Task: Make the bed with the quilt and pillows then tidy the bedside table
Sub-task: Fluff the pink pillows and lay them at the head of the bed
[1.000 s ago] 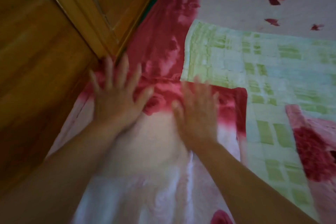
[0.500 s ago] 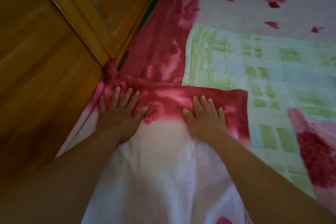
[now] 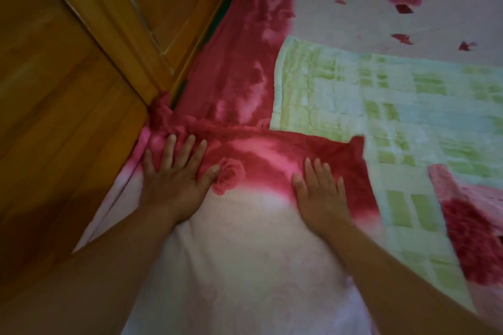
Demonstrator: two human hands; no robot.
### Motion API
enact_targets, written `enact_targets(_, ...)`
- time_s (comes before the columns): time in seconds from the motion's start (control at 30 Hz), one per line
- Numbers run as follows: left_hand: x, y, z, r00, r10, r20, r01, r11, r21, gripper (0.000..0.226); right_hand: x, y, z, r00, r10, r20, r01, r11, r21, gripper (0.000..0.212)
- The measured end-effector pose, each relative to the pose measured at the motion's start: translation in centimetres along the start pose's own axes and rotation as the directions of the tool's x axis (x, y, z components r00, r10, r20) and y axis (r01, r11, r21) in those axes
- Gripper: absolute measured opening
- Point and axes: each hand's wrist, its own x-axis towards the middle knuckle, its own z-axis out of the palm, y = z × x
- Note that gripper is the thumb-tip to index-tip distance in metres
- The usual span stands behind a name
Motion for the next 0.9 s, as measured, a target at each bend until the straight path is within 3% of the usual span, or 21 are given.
enact_targets(0.03, -0.2, 0.1, 0.1, 1.0, 0.002, -0.012, -0.002, 1.0, -0.004, 0.087, 0.2, 0.2, 0.3, 0.979, 0.011, 0.201, -0.007, 1.0, -0.02, 0.082)
enact_targets(0.07, -0.2, 0.0, 0.0, 1.0, 0.0, -0.022, 0.0, 1.0, 0.0, 0.086, 1.2, 0.0, -0.5, 0.966, 0.051, 0.255, -0.059, 0.998, 0.022, 0.079)
enact_targets(0.1, -0.2, -0.1, 0.0, 1.0, 0.0, -0.017, 0.0, 1.0, 0.012, 0.083, 2.3, -0.4, -1.9, 0.979, 0.092, 0.182, -0.105, 0.993, 0.061, 0.072)
enact_targets(0.13, -0.1, 0.0, -0.1, 1.0, -0.008, 0.002, 0.008, 1.0, 0.02, 0.08, 2.6, -0.9, -4.0, 0.994, 0.107, -0.006, -0.106, 0.99, 0.093, 0.066)
enact_targets(0.2, 0.0, 0.1, -0.1, 1.0, -0.02, 0.007, 0.02, 1.0, 0.01, 0.078, 1.3, -2.0, -5.1, 0.908, 0.081, -0.411, -0.005, 0.983, 0.184, 0.061)
enact_targets(0.23, 0.0, 0.0, 0.0, 1.0, -0.013, 0.001, 0.013, 1.0, 0.004, 0.08, -0.1, -3.1, -4.4, 0.896, 0.019, -0.444, 0.075, 0.978, 0.193, 0.061)
enact_targets(0.3, -0.1, 0.0, -0.2, 1.0, 0.012, 0.016, -0.012, 1.0, -0.006, 0.085, -3.6, -4.7, 0.5, 0.952, -0.167, -0.257, 0.194, 0.977, 0.084, 0.066)
enact_targets(0.37, -0.2, 0.1, -0.8, 0.998, -0.008, 0.056, 0.008, 1.0, -0.004, 0.081, -4.3, -4.4, 4.0, 0.976, -0.187, -0.115, 0.187, 0.982, -0.01, 0.067)
enact_targets(0.47, 0.4, 0.9, -3.9, 0.987, -0.048, 0.151, 0.049, 0.999, -0.004, 0.073, -3.4, -4.1, 3.9, 0.979, -0.166, -0.119, 0.165, 0.986, -0.023, 0.067)
enact_targets(0.53, 0.7, 2.3, -7.6, 0.994, -0.018, -0.106, 0.012, 0.998, -0.057, 0.073, -3.1, -4.0, 4.2, 0.971, -0.181, -0.155, 0.18, 0.983, -0.022, 0.067)
enact_targets(0.6, 0.2, 4.2, -9.9, 0.855, 0.046, -0.517, -0.082, 0.995, -0.048, 0.066, -3.3, -4.1, 4.5, 0.977, -0.174, -0.122, 0.175, 0.985, -0.009, 0.066)
enact_targets(0.63, -0.1, 5.1, -9.9, 0.806, 0.075, -0.587, -0.128, 0.991, -0.049, 0.063, -3.4, -4.2, 4.5, 0.977, -0.176, -0.124, 0.175, 0.984, -0.015, 0.066)
enact_targets(0.67, -0.5, 6.0, -8.8, 0.823, 0.154, -0.547, -0.19, 0.982, -0.01, 0.062, -3.1, -4.1, 4.5, 0.976, -0.175, -0.132, 0.174, 0.985, -0.021, 0.065)
enact_targets(0.73, -1.9, 7.1, -4.5, 0.951, 0.289, -0.109, -0.285, 0.957, 0.052, 0.062, -2.9, -4.0, 4.7, 0.977, -0.179, -0.121, 0.176, 0.984, -0.028, 0.064)
enact_targets(0.77, -1.5, 7.2, -3.4, 0.948, 0.294, 0.123, -0.302, 0.952, 0.057, 0.062, -2.9, -4.0, 4.6, 0.977, -0.179, -0.12, 0.176, 0.984, -0.03, 0.064)
enact_targets(0.8, -0.4, 7.4, -3.8, 0.935, 0.28, 0.219, -0.286, 0.958, -0.004, 0.059, -2.9, -4.0, 4.6, 0.976, -0.179, -0.127, 0.177, 0.984, -0.028, 0.063)
enact_targets(0.83, 0.7, 7.7, -5.1, 0.939, 0.272, 0.21, -0.26, 0.962, -0.083, 0.056, -2.8, -3.9, 4.5, 0.977, -0.174, -0.123, 0.173, 0.985, -0.02, 0.064)
enact_targets(0.87, 1.6, 7.7, -7.0, 0.962, 0.253, 0.107, -0.234, 0.959, -0.16, 0.054, -2.9, -3.9, 4.5, 0.979, -0.17, -0.114, 0.17, 0.985, -0.013, 0.065)
enact_targets(0.9, 2.2, 7.5, -8.3, 0.971, 0.221, -0.089, -0.235, 0.952, -0.198, 0.053, -3.0, -4.0, 4.5, 0.979, -0.171, -0.115, 0.17, 0.985, -0.014, 0.065)
